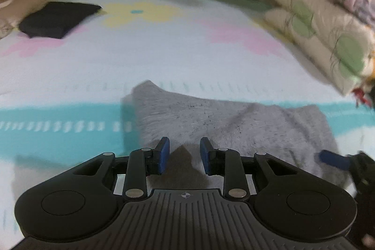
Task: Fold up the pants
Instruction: 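Press and smooth the folded pants with both open grippers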
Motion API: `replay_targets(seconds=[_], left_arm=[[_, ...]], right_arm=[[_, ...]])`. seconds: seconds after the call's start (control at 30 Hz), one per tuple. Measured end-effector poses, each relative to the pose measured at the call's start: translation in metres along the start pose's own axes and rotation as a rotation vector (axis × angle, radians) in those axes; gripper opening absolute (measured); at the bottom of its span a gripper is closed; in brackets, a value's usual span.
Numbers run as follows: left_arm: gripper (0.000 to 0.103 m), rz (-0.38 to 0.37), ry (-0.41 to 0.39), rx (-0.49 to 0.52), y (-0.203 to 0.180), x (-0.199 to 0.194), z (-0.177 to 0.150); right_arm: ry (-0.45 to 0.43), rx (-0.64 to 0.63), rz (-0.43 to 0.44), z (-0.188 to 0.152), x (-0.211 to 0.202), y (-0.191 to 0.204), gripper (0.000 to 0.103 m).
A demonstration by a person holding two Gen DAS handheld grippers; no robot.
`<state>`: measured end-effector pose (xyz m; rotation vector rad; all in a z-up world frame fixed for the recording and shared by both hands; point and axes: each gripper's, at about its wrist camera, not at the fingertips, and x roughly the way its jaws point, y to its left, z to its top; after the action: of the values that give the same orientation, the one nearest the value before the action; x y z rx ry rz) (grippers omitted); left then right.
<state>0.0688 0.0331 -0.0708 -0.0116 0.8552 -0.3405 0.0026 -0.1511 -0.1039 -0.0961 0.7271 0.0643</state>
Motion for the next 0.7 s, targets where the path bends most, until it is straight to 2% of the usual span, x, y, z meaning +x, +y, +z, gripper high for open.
replay_targets(seconds=[0.17,0.43,0.53,0.7], left_arm=[[0.028,0.046,0.059,0.019,0.003,0.042,0.017],[0.028,0.033,0.078,0.06,0.008,0.064,0.035],[0.028,0.021,0.092,0.064,0.01,0.059,0.041],[0.028,0.03,0.045,-0.009,0.022,0.014,0.026]], right_arm=[[-0.033,-0.023,-0.013,-0.006,-0.007,0.012,0.102],[-0.051,-0.036,-0.007,-0.008,-0.004,0.017,0.102],[-0.051,-0.042,-0.004,-0.007,-0.002,0.018,0.102],[-0.049,-0.045,0.005,-0.009,-0.006,0.014,0.102]])
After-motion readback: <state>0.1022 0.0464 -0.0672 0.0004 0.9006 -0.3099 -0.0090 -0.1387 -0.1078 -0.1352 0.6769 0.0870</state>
